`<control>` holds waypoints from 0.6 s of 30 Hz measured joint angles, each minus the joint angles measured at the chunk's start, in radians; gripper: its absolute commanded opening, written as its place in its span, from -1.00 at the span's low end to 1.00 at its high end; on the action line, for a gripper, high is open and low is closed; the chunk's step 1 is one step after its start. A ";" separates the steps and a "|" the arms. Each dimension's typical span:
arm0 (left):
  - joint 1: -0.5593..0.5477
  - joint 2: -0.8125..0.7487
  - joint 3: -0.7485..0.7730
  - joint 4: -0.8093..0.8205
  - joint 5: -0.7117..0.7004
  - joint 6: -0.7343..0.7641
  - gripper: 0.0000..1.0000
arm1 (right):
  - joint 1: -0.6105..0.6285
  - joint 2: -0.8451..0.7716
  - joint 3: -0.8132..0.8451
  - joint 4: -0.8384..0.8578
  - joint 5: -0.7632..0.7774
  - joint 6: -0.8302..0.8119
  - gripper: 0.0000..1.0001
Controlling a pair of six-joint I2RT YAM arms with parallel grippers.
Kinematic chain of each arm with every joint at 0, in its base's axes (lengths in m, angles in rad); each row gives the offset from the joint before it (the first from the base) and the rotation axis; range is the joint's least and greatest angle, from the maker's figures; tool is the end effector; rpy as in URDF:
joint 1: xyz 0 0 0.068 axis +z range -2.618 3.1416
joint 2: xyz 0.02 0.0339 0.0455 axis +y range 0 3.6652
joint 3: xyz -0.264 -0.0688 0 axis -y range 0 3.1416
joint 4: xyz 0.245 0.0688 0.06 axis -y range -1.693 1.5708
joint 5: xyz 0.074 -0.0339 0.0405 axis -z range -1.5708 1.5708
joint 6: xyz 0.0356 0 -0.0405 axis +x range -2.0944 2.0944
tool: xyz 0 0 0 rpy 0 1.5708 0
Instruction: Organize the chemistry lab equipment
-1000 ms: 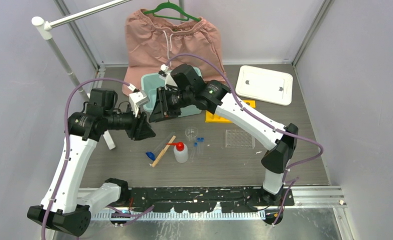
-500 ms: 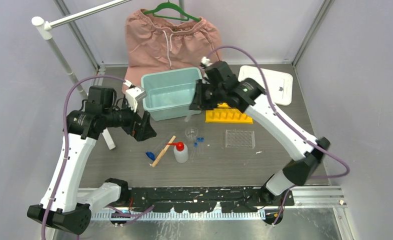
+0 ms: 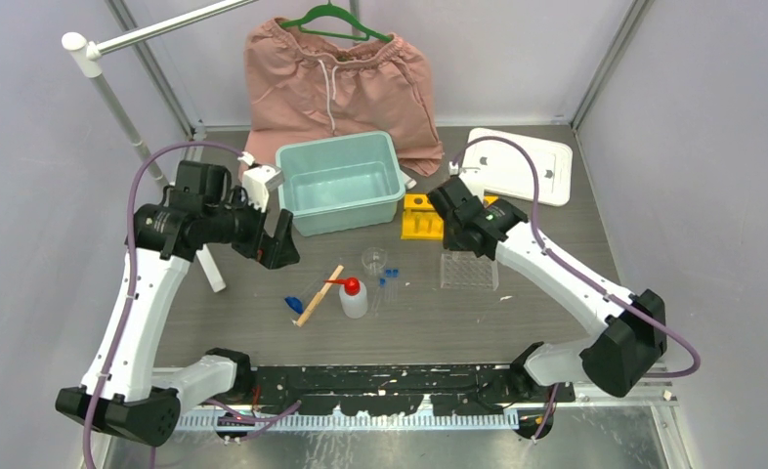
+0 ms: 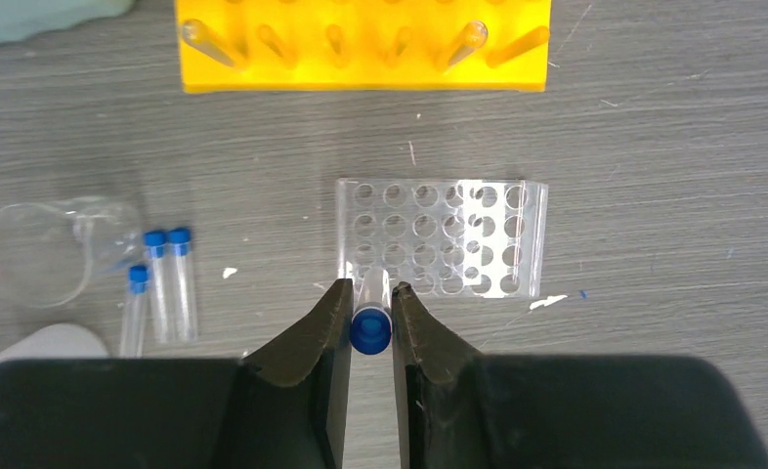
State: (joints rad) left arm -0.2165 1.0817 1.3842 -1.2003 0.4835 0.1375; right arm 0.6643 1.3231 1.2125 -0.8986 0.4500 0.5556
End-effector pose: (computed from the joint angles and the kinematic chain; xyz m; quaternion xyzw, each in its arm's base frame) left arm 0.1700 -0.0543 0.3943 0.2392 0.8882 -0.2385 0.3114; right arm 0.2157 0.1493 0.3123 0.0109 0.9386 -0.0210 0.3442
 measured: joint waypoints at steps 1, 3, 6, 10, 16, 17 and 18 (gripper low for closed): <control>0.000 0.005 0.003 -0.004 -0.003 0.000 0.92 | 0.000 0.006 -0.021 0.015 0.007 -0.001 -0.99; 0.000 0.009 0.003 -0.011 -0.009 0.000 0.92 | 0.000 0.014 -0.061 0.058 0.022 -0.002 -0.99; 0.000 0.010 0.003 -0.017 -0.013 0.000 0.91 | 0.000 0.014 -0.102 0.124 0.042 -0.005 -0.99; 0.000 0.010 0.003 -0.019 -0.013 -0.001 0.90 | 0.000 0.016 -0.146 0.219 0.066 -0.014 -0.98; 0.000 0.019 0.003 -0.026 -0.020 -0.001 0.90 | 0.000 0.065 -0.170 0.304 0.081 -0.029 -0.99; 0.000 0.023 0.003 -0.026 -0.021 -0.001 0.90 | 0.000 0.072 -0.172 0.313 0.082 -0.030 -0.99; 0.000 0.025 0.003 -0.026 -0.021 -0.001 0.90 | 0.000 0.078 -0.175 0.320 0.082 -0.031 -0.99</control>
State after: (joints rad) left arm -0.2165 1.1069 1.3872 -1.2266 0.4622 0.1368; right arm 0.6643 1.4010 1.0374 -0.5789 0.5316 0.5251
